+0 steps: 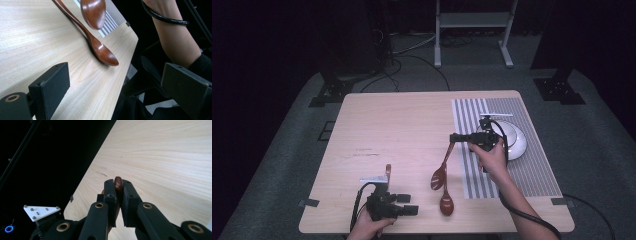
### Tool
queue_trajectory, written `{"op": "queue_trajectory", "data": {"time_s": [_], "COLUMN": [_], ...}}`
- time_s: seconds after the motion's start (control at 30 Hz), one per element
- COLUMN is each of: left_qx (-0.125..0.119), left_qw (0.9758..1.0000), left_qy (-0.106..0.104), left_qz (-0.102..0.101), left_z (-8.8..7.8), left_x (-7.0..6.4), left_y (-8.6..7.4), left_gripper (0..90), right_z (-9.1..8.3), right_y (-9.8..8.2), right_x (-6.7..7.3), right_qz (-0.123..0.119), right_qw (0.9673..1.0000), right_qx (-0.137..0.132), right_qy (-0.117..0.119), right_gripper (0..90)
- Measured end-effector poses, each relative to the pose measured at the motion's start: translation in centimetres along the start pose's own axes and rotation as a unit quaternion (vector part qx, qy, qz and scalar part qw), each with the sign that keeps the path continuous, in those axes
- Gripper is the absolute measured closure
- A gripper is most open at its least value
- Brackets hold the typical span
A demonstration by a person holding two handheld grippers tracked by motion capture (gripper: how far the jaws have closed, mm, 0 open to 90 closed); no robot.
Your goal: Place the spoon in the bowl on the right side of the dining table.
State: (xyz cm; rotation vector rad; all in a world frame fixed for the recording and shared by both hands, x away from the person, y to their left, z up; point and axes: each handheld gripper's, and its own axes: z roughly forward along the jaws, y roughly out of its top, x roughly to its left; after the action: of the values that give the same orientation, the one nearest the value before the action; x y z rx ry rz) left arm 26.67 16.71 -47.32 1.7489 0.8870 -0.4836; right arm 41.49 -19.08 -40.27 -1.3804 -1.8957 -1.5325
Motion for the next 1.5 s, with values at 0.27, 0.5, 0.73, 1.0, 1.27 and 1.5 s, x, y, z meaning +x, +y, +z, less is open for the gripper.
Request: {"op": "queue_trajectory", "data": {"time_s": [0.27,0.5,0.73,1.0,1.27,1.5], "left_qx": [0.0,-0.002,-0.001,-0.002,-0.001,0.0], "left_qw": [1.0,1.0,1.0,1.0,1.0,1.0], "left_qy": [-0.001,0.0,0.0,0.001,0.0,0.0], "left_qz": [0.0,0.0,0.001,0.002,0.003,0.002], "left_z": [0.0,0.0,0.0,0.1,0.1,0.3], "left_x": [0.0,0.0,0.0,0.0,0.0,0.0], "left_y": [0.0,0.0,0.0,0.0,0.0,0.0], "left_gripper": [7.0,7.0,7.0,7.0,7.0,7.0], "right_z": [-1.5,-2.6,-3.9,-5.2,-6.6,-7.9], "right_y": [0.4,0.8,1.0,1.4,1.8,2.1], "right_x": [-0.5,-0.8,-1.4,-2.0,-2.6,-3.0], "right_qz": [0.005,0.009,0.014,0.023,0.028,0.037], "right_qw": [0.9997,0.9993,0.9984,0.9968,0.9946,0.9922], "right_qx": [-0.018,-0.029,-0.045,-0.063,-0.082,-0.1], "right_qy": [-0.013,-0.024,-0.032,-0.044,-0.057,-0.064], "right_gripper": [83.5,83.6,83.6,83.5,83.5,83.5]}}
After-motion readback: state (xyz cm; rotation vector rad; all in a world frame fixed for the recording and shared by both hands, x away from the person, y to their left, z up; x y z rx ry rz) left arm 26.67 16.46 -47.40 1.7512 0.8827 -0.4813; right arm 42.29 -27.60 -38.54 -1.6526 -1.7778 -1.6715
